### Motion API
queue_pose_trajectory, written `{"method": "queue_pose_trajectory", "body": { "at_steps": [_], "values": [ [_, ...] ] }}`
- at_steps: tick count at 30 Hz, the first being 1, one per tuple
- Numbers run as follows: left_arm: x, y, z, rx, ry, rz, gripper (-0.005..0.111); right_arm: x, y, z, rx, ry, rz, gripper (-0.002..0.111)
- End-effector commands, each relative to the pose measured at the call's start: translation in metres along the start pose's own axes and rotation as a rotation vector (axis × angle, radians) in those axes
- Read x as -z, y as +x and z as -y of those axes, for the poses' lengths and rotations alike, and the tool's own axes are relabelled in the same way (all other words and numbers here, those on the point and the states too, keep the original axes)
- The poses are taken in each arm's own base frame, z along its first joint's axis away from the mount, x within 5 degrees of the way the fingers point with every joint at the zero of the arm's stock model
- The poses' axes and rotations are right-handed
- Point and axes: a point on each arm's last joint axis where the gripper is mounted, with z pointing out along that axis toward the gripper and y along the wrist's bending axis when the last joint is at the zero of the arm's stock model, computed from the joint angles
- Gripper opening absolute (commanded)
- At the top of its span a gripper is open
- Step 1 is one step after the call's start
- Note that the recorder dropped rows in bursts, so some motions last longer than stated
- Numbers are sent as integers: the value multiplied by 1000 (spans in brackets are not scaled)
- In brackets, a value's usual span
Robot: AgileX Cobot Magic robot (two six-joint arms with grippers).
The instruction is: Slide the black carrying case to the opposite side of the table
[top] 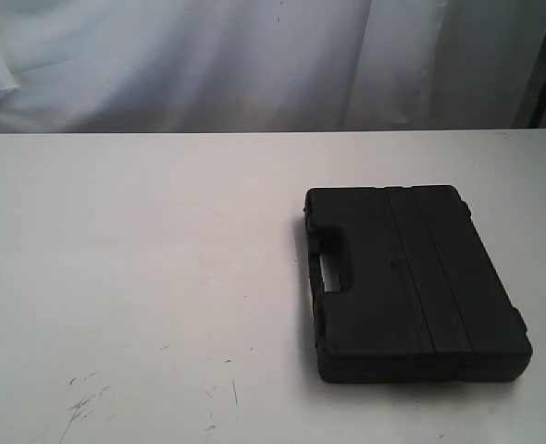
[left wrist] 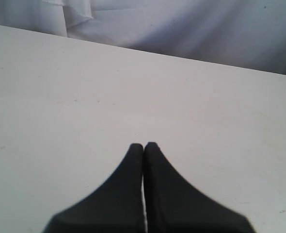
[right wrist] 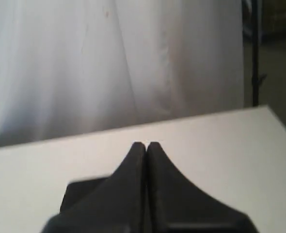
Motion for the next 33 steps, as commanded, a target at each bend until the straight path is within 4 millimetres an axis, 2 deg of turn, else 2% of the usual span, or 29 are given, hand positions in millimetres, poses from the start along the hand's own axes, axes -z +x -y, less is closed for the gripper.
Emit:
{"method": "queue_pose_trajectory", "body": {
  "at_steps": [1,5,7,11,14,19,25,33],
  "values": [
    [0,0,1,5,11,13,0,-23,25,-8,43,-124,-322,0],
    [0,0,1,5,11,13,0,-30,44,-11,42,-193,-546,0],
    [0,0,1,5,11,13,0,-32,48,-9,57,-190,-597,0],
    [0,0,1,5,11,13,0,-35,46,-8,63,-171,-567,0],
    [0,0,1,5,11,13,0,-36,44,-10,2,-179,-548,0],
    [0,0,1,5,11,13,0,-38,40,-14,32,-237,-499,0],
    [0,0,1,5,11,13,0,-42,25,-19,-12,-260,-505,0],
    [0,0,1,5,11,13,0,-65,-4,-43,-15,-309,-546,0]
  ]
}}
